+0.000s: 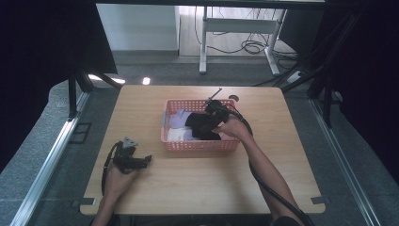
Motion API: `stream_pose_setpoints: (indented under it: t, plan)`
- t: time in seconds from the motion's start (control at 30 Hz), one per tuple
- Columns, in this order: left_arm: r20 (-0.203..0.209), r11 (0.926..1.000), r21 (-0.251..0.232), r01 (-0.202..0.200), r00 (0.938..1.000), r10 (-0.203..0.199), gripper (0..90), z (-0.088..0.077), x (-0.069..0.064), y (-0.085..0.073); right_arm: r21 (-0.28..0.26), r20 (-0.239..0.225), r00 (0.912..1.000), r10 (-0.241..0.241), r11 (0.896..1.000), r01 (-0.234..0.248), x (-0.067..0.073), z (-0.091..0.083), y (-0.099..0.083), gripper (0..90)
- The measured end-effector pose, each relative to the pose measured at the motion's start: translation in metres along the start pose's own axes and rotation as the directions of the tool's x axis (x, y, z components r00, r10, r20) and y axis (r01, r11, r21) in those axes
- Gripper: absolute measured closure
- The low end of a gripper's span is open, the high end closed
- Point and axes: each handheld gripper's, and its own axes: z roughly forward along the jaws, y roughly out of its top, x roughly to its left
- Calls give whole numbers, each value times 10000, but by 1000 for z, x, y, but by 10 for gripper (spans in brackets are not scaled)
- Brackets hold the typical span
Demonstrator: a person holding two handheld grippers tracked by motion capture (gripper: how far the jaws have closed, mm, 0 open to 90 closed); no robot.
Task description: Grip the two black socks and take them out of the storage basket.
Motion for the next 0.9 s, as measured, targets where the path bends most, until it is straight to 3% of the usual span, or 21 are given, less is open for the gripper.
stream_pose_setpoints:
  t: [0.17, 0.37, 0.4, 0.53, 0.9]
  plan:
    - [10, 10000, -6, 5, 10000, -5, 127, 0, 0, 0, 662, -34, 9994, -337, 9972, 339, 2, 20, 7, 324]
    - [20, 10000, -14, 13, 10000, -13, 126, 0, 0, 0, 1222, 14, 9977, -674, 9903, 667, 5, 28, 10, 740]
    - [24, 10000, -16, 16, 10000, -16, 126, 0, 0, 0, 1161, 1, 9972, -746, 9905, 741, 6, 26, 10, 765]
    - [12, 10000, -44, 39, 10000, -39, 126, 0, 0, 0, 829, -33, 9985, -548, 9950, 548, 4, 9, 14, 795]
    - [-9, 10000, -57, 25, 10000, -25, 126, 0, 0, 0, -118, 15, 9998, -211, 9997, 211, -6, -62, 31, 800]
